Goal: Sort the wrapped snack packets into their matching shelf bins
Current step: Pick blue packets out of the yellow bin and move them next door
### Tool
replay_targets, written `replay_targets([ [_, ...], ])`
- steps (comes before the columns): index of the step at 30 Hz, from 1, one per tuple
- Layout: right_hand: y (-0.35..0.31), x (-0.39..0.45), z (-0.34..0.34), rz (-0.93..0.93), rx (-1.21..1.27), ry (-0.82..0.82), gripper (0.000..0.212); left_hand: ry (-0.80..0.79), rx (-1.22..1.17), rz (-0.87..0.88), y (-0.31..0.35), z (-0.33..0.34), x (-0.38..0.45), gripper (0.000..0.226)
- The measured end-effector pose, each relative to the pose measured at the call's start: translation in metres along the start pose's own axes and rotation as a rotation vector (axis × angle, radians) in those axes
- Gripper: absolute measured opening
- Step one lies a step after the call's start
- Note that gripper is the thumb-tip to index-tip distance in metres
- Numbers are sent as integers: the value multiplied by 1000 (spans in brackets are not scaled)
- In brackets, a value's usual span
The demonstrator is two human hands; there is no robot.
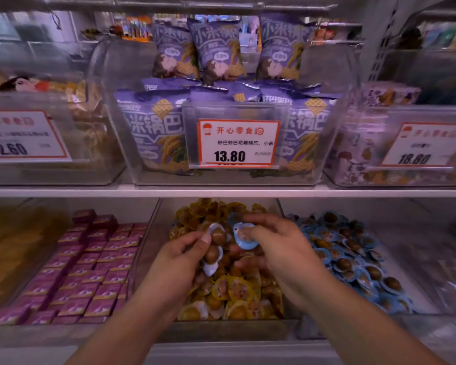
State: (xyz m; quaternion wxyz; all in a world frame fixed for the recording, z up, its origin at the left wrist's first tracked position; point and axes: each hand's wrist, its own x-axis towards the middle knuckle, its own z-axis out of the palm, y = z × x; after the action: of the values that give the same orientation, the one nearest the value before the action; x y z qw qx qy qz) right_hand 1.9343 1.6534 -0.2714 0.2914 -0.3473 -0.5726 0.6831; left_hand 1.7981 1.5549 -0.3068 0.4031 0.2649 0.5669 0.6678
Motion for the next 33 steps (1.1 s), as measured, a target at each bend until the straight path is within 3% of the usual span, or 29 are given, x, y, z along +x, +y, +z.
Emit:
replay_targets([
  [2, 3, -5, 7, 219, 260, -106, 23, 4, 264, 195, -2, 10, -3, 23],
  [5, 10, -6, 9, 245, 257, -147, 25, -26, 542, 424, -2, 19, 0, 25],
  [8, 10, -5, 5, 271, 397, -7, 12, 118, 276, 352, -3, 18, 6, 18],
  [10, 14, -7, 5, 345, 447, -4, 24, 178, 103, 304, -3, 18, 9, 15],
  [12, 15, -12, 7, 415, 484, -97, 37, 166, 99, 334, -4, 24, 6, 17],
  [15, 12, -17, 8, 383, 575, -249, 51, 106, 387, 500, -10, 39, -9, 34],
  [18, 8, -20, 3, 352, 663, -210, 55, 67, 750, 696, -14, 55, -21, 42],
  [22, -1, -27, -6, 256, 519, -165, 38, 65, 1006, 755, -12, 64, -20, 71],
  [25, -3, -22, -23, 152, 387, -101, 33, -113, 1005, 735, -16, 61, -16, 84],
  [28, -14, -18, -52, 84, 317, -25, 22, -274, 1009, 770, -23, 60, -15, 80],
  [30, -24, -15, -79, 20, 240, 45, 12, -248, 964, 739, -26, 60, -11, 73],
  [33, -32, -7, -130, -37, -77, 235, 13, -174, 931, 690, -25, 57, -4, 53],
])
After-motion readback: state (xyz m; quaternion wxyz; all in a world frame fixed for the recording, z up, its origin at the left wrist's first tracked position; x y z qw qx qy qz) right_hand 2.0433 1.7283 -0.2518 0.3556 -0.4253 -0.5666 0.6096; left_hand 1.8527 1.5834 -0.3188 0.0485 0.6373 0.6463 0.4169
